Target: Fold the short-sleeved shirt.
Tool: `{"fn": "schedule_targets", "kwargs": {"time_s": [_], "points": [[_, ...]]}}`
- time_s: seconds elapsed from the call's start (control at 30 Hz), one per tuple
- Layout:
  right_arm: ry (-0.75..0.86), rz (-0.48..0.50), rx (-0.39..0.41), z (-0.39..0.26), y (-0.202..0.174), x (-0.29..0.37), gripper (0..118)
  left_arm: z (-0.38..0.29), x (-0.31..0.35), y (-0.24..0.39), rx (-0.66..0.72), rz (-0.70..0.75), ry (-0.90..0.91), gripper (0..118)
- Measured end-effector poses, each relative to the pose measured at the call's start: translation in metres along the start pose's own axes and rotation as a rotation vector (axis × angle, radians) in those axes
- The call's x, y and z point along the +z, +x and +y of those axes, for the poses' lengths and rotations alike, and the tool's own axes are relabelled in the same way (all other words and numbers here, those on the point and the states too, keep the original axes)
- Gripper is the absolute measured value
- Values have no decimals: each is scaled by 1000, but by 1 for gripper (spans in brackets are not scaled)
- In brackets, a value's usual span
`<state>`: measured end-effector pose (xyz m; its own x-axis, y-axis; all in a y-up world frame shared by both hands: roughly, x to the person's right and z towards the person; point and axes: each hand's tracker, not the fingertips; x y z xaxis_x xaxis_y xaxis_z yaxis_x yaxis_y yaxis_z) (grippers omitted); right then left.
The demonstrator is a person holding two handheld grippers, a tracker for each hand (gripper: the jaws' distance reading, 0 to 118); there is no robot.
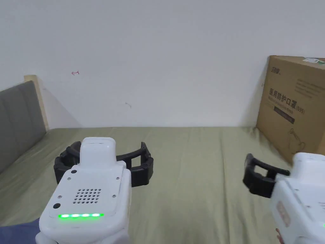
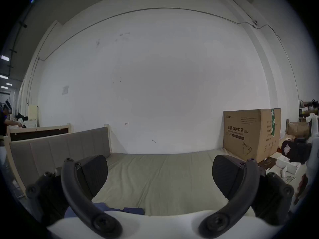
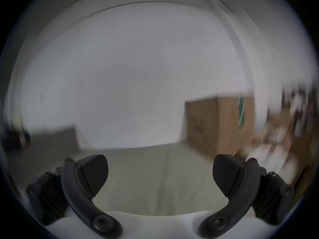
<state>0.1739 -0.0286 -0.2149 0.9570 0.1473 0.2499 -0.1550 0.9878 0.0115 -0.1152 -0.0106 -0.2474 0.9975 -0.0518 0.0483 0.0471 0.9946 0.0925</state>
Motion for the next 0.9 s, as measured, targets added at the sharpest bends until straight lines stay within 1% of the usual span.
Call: {"fn": "schedule_targets", "kwargs": {"time_s": [0.03, 0.07, 0.1, 0.13, 0.23, 0.27, 0.33, 0.37, 0.47, 0.57, 0.77, 0.9], "points": [[16, 3, 21, 0, -5, 3, 118, -1, 1, 0, 1, -6, 2, 118], [34, 35, 3, 0, -9, 7, 118, 0, 2, 0, 6, -23, 3, 118], [36, 67, -40, 1, -10, 9, 118, 0, 4, 4, 9, -27, 5, 118], [26, 76, -67, 0, -6, 7, 118, -1, 5, 5, 6, -23, 6, 118], [15, 66, -78, 2, -10, 8, 118, 0, 5, 5, -11, -30, 5, 118], [13, 68, -85, 1, -6, 7, 118, -1, 5, 5, -11, -32, 1, 118], [19, 78, -86, 1, -6, 7, 118, 1, 4, 2, 11, -59, -11, 118], [24, 82, -90, 1, -6, 8, 118, 2, 3, 3, 18, -50, -17, 118], [20, 90, -124, 2, -5, 9, 118, 2, 6, 1, 40, -49, -12, 118], [25, 109, -162, 3, -3, 12, 118, 1, 8, 3, 31, -42, -11, 118], [42, 120, -165, 3, -5, 15, 118, -3, 9, 3, 33, -47, -29, 118], [24, 119, -144, 2, -8, 15, 118, -5, 8, 3, 26, -44, -36, 118]]}}
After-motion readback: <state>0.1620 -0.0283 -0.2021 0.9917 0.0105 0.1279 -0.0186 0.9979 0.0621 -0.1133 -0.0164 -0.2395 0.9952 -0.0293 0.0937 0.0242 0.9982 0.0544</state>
